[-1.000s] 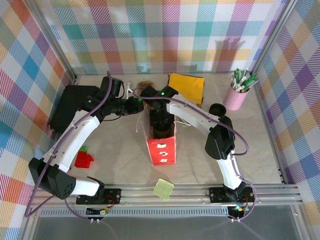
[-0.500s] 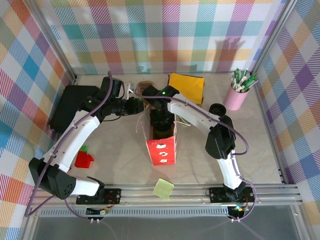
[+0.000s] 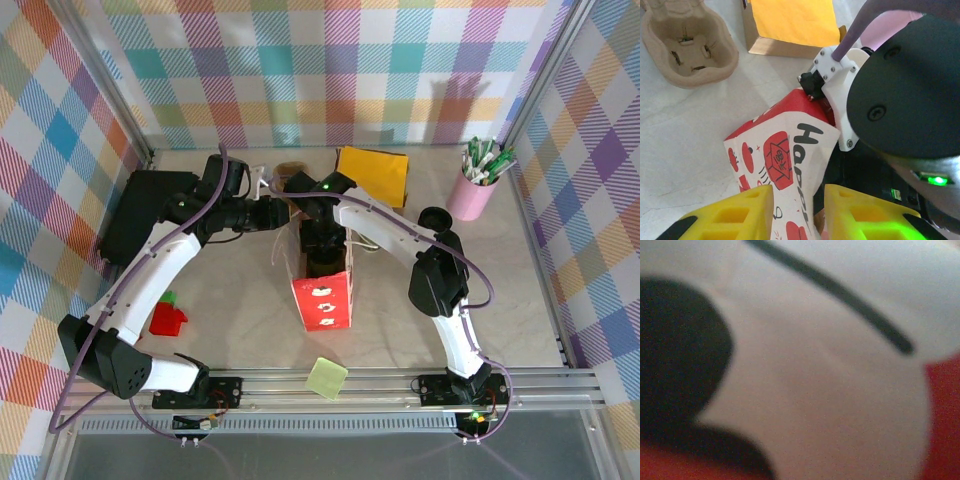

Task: Pack the takeout coffee

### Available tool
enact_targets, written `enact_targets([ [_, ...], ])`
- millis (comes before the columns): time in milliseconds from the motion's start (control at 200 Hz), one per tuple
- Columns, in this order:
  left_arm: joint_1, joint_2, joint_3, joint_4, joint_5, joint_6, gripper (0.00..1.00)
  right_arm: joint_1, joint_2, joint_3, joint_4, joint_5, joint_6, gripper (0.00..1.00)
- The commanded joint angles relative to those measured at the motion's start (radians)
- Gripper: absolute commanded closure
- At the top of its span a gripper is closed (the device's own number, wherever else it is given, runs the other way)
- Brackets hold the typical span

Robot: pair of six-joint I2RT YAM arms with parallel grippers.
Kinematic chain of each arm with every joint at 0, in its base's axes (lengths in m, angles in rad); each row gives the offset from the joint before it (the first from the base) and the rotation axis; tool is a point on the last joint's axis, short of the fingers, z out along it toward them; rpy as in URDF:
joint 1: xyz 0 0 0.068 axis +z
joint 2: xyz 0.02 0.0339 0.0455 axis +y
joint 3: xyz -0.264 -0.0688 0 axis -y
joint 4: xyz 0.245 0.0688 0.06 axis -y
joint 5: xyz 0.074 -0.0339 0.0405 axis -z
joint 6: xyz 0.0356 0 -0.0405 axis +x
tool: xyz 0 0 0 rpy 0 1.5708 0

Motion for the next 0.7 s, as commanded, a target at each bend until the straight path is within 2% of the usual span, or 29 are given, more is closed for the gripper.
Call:
enact_targets([
  [0, -0.013, -0.020, -0.015, -0.001, 0.016, 0.030, 0.68, 0.003, 0.088, -0.032, -0.057, -0.085, 0.001, 0.51],
  [695, -0.017, -0.028, -0.030, 0.000, 0.020, 0.033, 0.68, 0.003, 0.124, -0.062, -0.026, -0.103, -0.008, 0.49],
])
